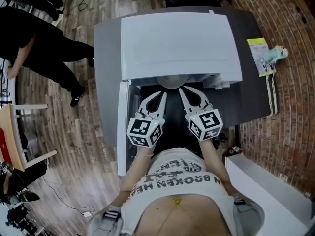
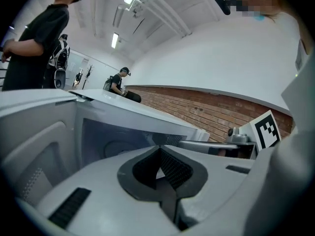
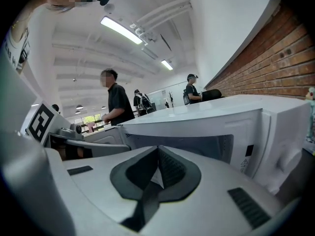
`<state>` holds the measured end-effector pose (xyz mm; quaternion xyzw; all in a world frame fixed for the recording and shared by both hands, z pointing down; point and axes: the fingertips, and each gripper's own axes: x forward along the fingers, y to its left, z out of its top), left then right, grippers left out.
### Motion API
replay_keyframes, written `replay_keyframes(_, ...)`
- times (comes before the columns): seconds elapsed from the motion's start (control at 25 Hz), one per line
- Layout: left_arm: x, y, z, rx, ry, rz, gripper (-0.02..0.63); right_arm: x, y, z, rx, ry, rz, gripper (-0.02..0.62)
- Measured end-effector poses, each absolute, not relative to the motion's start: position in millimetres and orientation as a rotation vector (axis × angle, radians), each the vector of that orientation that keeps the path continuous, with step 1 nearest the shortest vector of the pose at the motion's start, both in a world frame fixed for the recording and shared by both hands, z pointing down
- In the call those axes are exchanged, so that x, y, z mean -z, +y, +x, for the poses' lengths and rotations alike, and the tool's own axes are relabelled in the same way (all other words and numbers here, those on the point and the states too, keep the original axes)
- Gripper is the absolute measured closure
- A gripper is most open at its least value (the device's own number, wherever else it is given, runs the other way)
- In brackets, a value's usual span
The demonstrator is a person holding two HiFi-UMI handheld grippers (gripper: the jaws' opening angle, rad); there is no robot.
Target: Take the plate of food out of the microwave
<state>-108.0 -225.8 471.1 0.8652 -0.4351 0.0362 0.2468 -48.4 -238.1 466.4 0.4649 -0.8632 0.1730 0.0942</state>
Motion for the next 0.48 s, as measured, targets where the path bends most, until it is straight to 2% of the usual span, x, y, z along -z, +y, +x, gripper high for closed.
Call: replay_keyframes(0.48, -497, -256, -104, -0.142, -1.309, 2.226, 0.6, -492, -270, -17, -0.573, -2.52, 1.321, 0.586)
